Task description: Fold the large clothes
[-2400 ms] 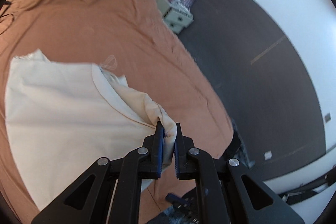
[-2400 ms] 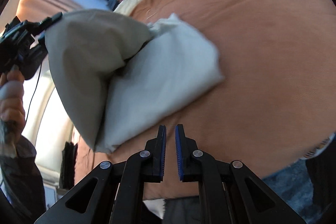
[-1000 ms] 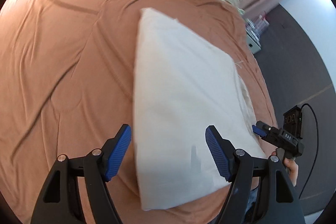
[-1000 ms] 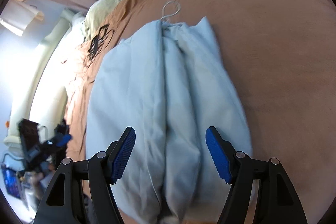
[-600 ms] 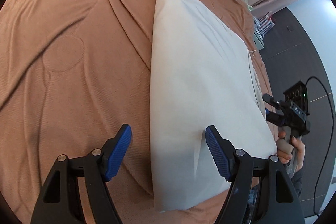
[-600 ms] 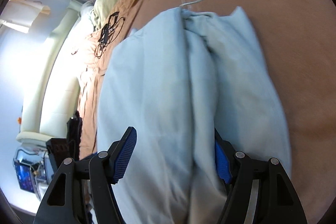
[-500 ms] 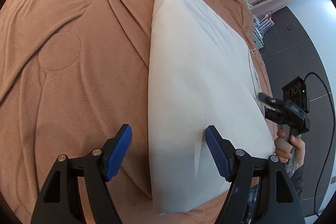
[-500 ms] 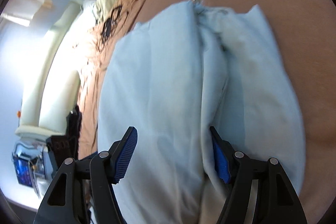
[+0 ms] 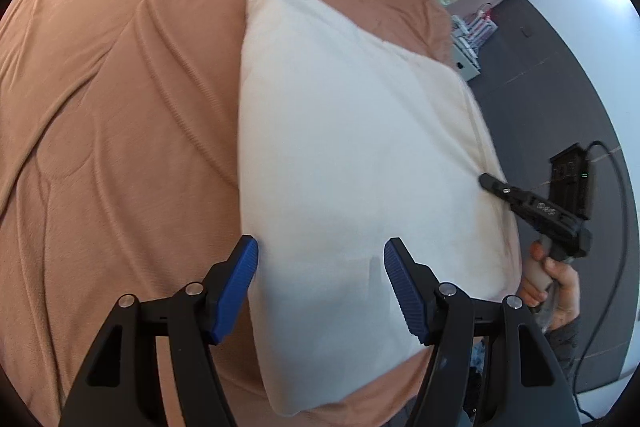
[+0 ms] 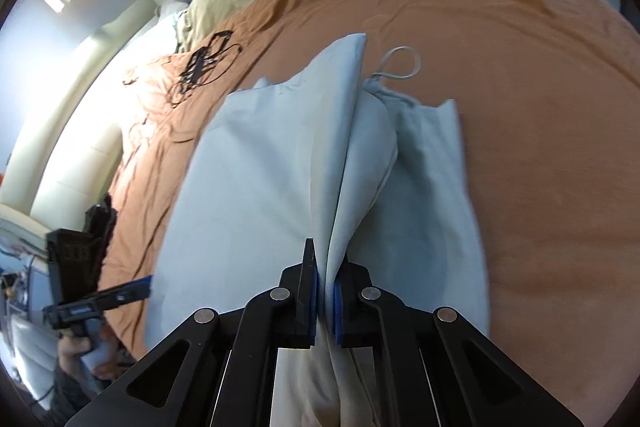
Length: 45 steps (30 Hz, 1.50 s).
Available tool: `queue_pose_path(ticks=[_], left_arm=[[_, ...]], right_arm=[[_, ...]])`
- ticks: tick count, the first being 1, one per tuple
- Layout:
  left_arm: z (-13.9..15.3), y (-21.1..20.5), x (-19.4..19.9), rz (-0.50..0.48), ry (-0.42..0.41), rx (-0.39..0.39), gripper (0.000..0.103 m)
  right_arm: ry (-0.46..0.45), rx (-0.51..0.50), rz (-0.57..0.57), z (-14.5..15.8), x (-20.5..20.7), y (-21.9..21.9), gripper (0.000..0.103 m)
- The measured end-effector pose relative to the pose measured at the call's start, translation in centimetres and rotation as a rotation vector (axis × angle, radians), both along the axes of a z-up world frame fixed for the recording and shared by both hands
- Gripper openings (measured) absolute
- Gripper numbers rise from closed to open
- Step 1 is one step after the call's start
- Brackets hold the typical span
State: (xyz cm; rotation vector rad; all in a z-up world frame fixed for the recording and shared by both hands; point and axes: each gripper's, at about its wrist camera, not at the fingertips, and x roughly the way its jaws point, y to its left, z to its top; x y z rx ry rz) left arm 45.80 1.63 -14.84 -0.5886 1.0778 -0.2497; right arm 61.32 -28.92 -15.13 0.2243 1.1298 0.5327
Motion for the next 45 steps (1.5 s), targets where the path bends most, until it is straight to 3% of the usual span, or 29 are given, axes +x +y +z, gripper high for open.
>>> queue_pose_path(ticks=[6, 13, 15, 18, 20, 21, 23, 29, 35, 45], left_arm=[[1.3, -1.6, 1.7, -0.019, -0.023, -0.001, 0.062], [-0.4, -1.3, 3.3, 0.014, 0.035, 0.044, 0.062], [-0.9, -1.3, 3.8, 0.020, 0.043, 0.050, 0.062], [-1.4, -1.3, 4.4, 0.028, 0.048, 0.055, 0.062], [-1.8, -1.4, 5.2, 0.030, 0.047, 0.052, 0.062], [-1.9, -1.5, 5.5, 0.031, 0.047, 0.050, 0.062], [-2.1, -1.6, 5.7, 0.028, 0.045, 0.050, 0.062], [-2.5, -1.4, 8.0, 0.023, 0.039, 0.075, 0.062], [-3.0, -1.0, 10.3, 0.026, 0.033, 0.086, 0.062], [-2.9, -0.6, 14.0, 0.062, 0.017, 0.127, 0.061]], right_arm=[[0.020, 0.012, -0.087, -1.5, 0.0, -4.0, 0.005], [0.046, -0.018, -0.131, -3.5, -0.3, -4.9, 0.007], [0.061, -0.026, -0.133, -3.4, -0.1, -5.0, 0.014], [0.050, -0.016, -0.121, -2.5, -0.2, -5.6, 0.041], [0.023, -0.021, -0.125, -1.8, -0.1, -6.1, 0.074], [0.010, -0.021, -0.139, -1.6, 0.0, -6.6, 0.076], [0.025, 0.006, -0.144, -1.8, 0.5, -7.3, 0.076], [0.184, 0.148, -0.118, -6.1, 3.1, -8.1, 0.076], [0.217, 0.286, -0.078, -7.7, 6.2, -6.8, 0.076], [0.301, 0.313, -0.020, -9.0, 10.1, -2.9, 0.072]])
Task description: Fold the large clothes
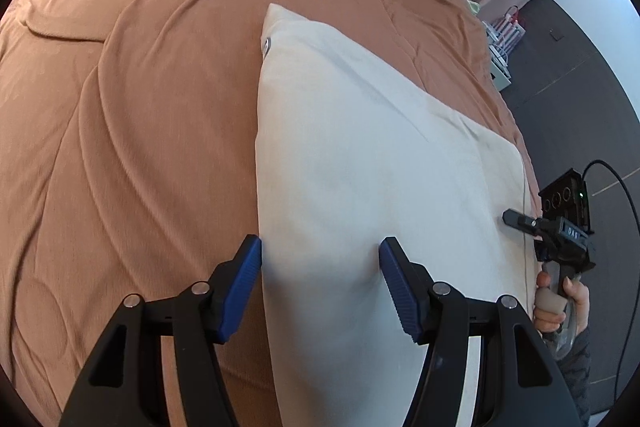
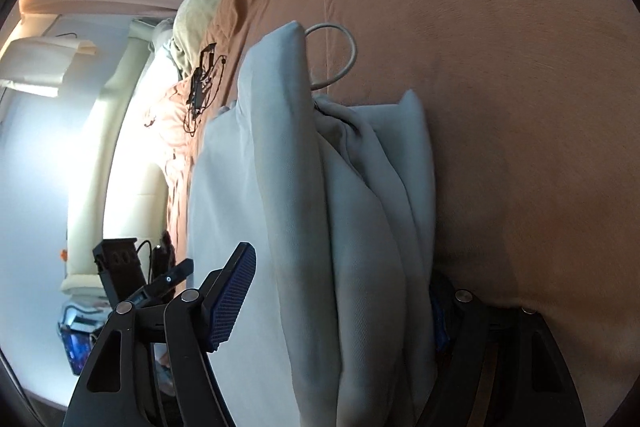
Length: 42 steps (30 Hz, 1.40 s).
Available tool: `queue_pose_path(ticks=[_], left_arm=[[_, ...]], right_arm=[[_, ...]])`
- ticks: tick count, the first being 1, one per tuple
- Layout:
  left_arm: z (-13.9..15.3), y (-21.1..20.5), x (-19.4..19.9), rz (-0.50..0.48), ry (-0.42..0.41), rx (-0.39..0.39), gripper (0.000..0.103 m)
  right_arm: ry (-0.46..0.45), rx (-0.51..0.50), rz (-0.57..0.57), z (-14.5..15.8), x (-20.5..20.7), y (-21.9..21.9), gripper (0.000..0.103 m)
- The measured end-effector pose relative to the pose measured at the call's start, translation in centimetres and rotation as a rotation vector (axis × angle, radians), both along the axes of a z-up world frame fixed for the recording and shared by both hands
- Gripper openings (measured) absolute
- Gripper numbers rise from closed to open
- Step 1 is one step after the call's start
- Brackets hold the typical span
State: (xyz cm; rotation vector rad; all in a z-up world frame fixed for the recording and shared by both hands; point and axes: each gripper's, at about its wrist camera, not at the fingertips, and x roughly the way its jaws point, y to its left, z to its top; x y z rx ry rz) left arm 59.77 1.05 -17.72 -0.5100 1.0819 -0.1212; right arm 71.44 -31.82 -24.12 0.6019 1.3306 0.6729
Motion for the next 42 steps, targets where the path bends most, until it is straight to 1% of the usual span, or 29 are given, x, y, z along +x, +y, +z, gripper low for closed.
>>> queue_pose_path(ticks=[1, 2, 3, 4, 5, 6, 7, 8, 10, 13, 19, 24, 27, 30, 35, 38, 42], left_arm=[[0.0, 0.0, 0.2, 0.005, 0.000, -0.001, 0.056], [0.0, 0.0, 0.3, 0.013, 0.003, 0.002, 0.051], [0.1, -0.1, 0.2, 0.020, 0.005, 0.006, 0.049], [0.2, -0.3, 0.5, 0.024, 0.005, 0.009, 0.043], [0.4, -0.4, 0.4, 0.026, 0.002, 0.016, 0.036], [0.6, -0.5, 0.2, 0.025, -0.002, 0.029, 0.033], [0.9, -0.6, 0.2, 0.021, -0.006, 0.041, 0.028], [1.2, -0.8, 0.0, 0.017, -0.014, 0.053, 0.024], [1.8, -0.7, -0.4, 0.019, -0.027, 0.053, 0.019], [3.0, -0.6, -1.4, 0.019, -0.063, 0.039, 0.015], [6.5, -0.6, -4.0, 0.002, -0.156, 0.017, 0.013], [9.6, -1.4, -6.6, -0.025, -0.234, 0.001, 0.012], [11.3, -2.4, -8.0, -0.038, -0.273, -0.008, 0.012], [13.1, -3.9, -9.2, -0.061, -0.315, 0.001, 0.012], [16.0, -6.9, -10.5, -0.104, -0.373, -0.018, 0.012], [17.6, -9.3, -11.0, -0.130, -0.398, -0.032, 0.012], [18.6, -12.8, -11.1, -0.150, -0.414, -0.053, 0.012]], right_arm=[[-0.007, -0.022, -0.005, 0.1, 0.0, 0.1, 0.059], [-0.010, -0.045, -0.014, 0.1, -0.1, 0.0, 0.041], [-0.008, -0.041, -0.026, 0.0, -0.4, -0.5, 0.036], [-0.020, -0.034, -0.033, 0.2, -0.7, -0.7, 0.026], [-0.041, -0.034, -0.033, 0.5, -1.0, -0.7, 0.019], [-0.077, -0.045, -0.029, 1.3, -1.5, -0.5, 0.017], [-0.100, -0.061, -0.027, 1.9, -2.0, -0.2, 0.015], [-0.123, -0.078, -0.026, 2.7, -2.5, 0.1, 0.014], [-0.157, -0.096, -0.024, 4.1, -3.0, 0.6, 0.012], [-0.214, -0.114, -0.018, 6.6, -4.4, 1.3, 0.012], [-0.311, -0.110, -0.025, 11.4, -7.2, 1.8, 0.011], [-0.364, -0.105, -0.050, 15.4, -10.3, 0.9, 0.011], [-0.418, -0.110, -0.067, 18.5, -12.5, 0.3, 0.011], [-0.477, -0.108, -0.081, 21.4, -14.7, -0.6, 0.011], [-0.550, -0.136, -0.118, 25.4, -17.7, -2.9, 0.011], [-0.573, -0.159, -0.137, 27.3, -17.9, -3.3, 0.011], [-0.607, -0.204, -0.144, 29.6, -18.6, -6.3, 0.011]])
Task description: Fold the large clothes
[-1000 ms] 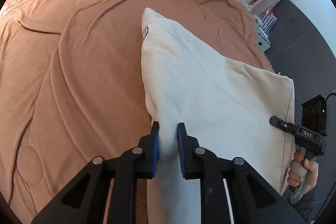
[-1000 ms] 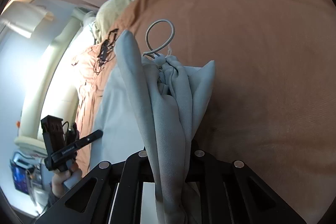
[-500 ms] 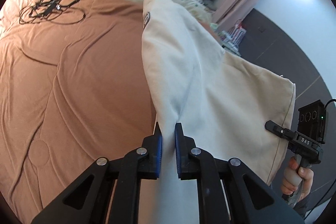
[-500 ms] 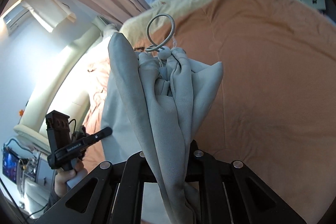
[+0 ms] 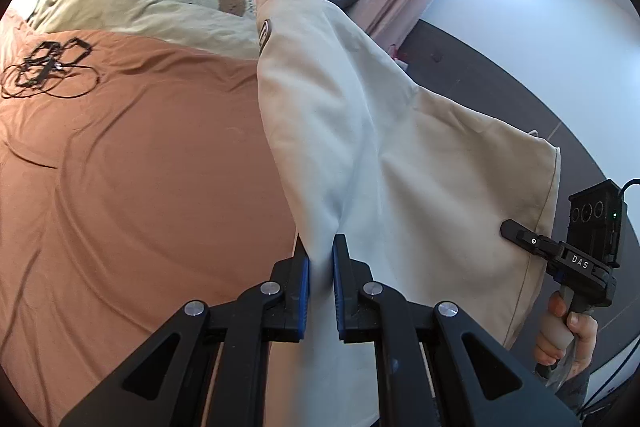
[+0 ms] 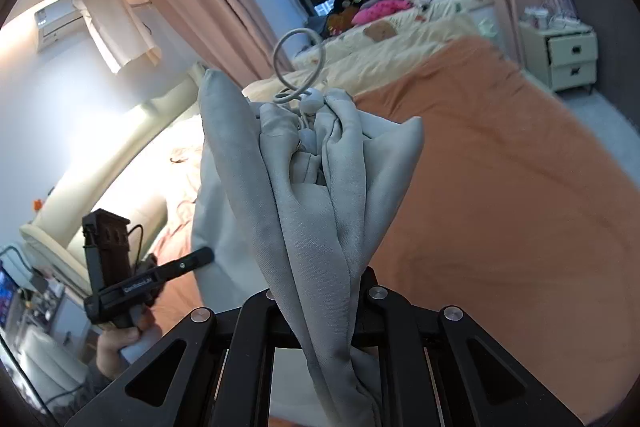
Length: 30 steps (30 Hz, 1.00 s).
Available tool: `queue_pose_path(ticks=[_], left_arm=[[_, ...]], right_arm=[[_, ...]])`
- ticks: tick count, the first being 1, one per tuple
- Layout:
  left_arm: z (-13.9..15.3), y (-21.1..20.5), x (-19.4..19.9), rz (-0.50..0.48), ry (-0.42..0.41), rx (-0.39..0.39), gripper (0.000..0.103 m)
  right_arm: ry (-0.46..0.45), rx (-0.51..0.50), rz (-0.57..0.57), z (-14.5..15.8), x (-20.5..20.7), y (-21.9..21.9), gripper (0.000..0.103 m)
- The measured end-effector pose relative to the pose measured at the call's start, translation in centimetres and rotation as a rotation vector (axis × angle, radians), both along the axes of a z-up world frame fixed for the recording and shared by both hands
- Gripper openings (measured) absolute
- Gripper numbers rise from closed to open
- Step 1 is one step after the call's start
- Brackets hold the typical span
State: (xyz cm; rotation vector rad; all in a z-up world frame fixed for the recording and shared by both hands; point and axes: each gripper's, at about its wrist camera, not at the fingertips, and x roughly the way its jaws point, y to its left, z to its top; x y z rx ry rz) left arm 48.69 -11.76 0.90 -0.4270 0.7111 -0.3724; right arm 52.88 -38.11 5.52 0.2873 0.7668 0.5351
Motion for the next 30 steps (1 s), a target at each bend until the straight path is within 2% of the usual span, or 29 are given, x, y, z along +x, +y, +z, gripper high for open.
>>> queue_pose_path(ticks=[7, 17, 24, 30], left_arm=[[0.7, -7.2, 0.8, -0.085, -0.007, -0.036, 0.012], [-0.1, -17.7, 2.5, -0.191, 0.023, -0.081, 0.012], [-1.4, -23.9, 4.0, -0.262, 0.063, -0.093, 0.012], [-4.7, -26.8, 6.7, -0.300, 0.147, -0.110, 0.012]], right_arm=[[-0.034, -0.074, -0.074, 3.1, -2.2, -6.4, 0.011], [-0.019, -0.150, -0.183, 4.8, -3.0, -15.8, 0.011], [0.013, -0.184, -0.263, 4.5, -2.7, -21.8, 0.011], [0.062, -0.194, -0.312, 2.2, -1.1, -26.1, 0.011]])
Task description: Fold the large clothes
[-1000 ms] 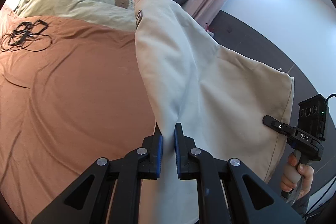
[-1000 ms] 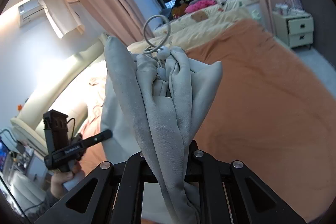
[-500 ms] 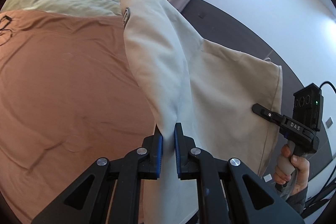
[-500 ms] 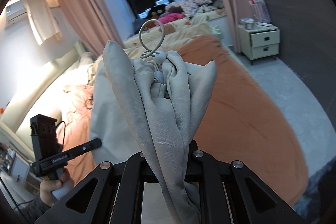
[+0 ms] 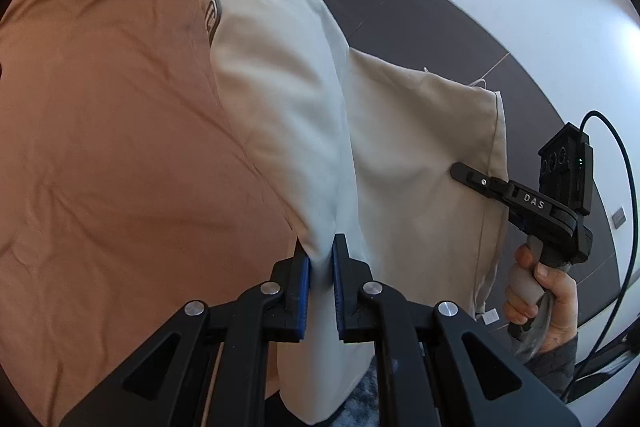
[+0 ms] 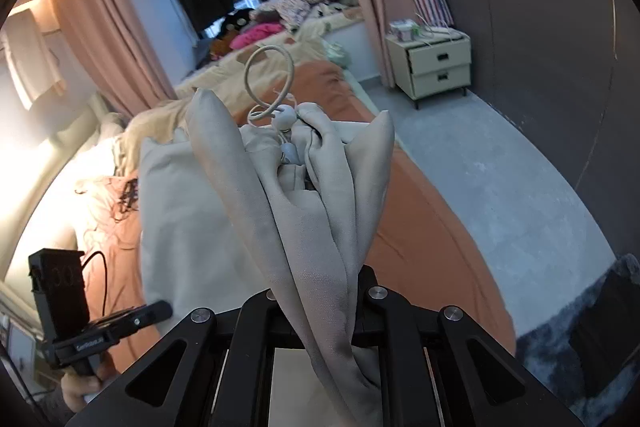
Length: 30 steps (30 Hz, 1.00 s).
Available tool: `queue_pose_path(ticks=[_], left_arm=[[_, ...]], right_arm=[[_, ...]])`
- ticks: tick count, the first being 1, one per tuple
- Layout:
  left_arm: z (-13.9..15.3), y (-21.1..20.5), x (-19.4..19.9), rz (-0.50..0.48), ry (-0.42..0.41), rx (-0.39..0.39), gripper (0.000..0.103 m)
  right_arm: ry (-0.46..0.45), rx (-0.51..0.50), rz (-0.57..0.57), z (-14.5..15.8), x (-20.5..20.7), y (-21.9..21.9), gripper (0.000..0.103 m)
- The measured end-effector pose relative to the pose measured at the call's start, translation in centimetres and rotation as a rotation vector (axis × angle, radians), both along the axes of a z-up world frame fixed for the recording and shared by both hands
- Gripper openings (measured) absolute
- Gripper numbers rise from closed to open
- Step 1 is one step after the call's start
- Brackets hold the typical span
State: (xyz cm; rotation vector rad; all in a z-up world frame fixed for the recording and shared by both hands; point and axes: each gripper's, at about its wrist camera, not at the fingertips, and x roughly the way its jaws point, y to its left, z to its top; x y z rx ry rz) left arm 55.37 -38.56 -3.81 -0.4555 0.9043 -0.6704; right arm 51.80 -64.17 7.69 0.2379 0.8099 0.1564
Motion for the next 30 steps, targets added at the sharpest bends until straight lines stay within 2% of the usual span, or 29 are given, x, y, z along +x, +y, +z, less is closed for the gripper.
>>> queue_pose_path(ticks=[6, 12, 13, 15, 16, 17, 19, 22, 25, 30], left_arm=[[-5.2, -1.0, 3.6, 0.002, 0.095, 0.034, 0.012], [-8.2, -1.5, 7.5, 0.017, 0.117, 0.094, 0.012], [-8.7, -1.7, 8.1, 0.018, 0.123, 0.110, 0.012], [-9.8, -2.1, 9.5, 0.005, 0.135, 0.150, 0.013], [-10.5, -2.2, 10.1, 0.000, 0.145, 0.181, 0.014], [-11.4, -2.2, 10.8, 0.002, 0.163, 0.217, 0.016], [-13.0, -1.4, 11.9, 0.016, 0.214, 0.253, 0.019], [-14.0, 0.8, 12.8, 0.021, 0.267, 0.175, 0.024], [-13.8, 1.8, 12.7, 0.000, 0.240, 0.179, 0.025], [-13.4, 1.3, 8.5, -0.011, 0.224, 0.174, 0.025]], right_arm=[[0.086, -0.005, -0.024, -5.1, 3.2, -2.8, 0.011], [0.141, -0.090, -0.048, -10.8, 5.8, -3.7, 0.012], [0.144, -0.104, -0.063, -11.3, 6.3, -3.9, 0.017], [0.148, -0.183, -0.112, -12.1, 7.2, -4.1, 0.033], [0.148, -0.215, -0.137, -12.5, 7.3, -4.2, 0.047], [0.144, -0.241, -0.162, -12.7, 7.2, -4.5, 0.055], [0.134, -0.266, -0.231, -13.0, 5.8, -5.8, 0.063], [0.112, -0.207, -0.302, -13.1, 2.2, -8.5, 0.063], [0.102, -0.158, -0.406, -13.6, -2.4, -11.4, 0.063], [0.091, 0.079, -0.509, -16.9, -9.8, -15.6, 0.063]])
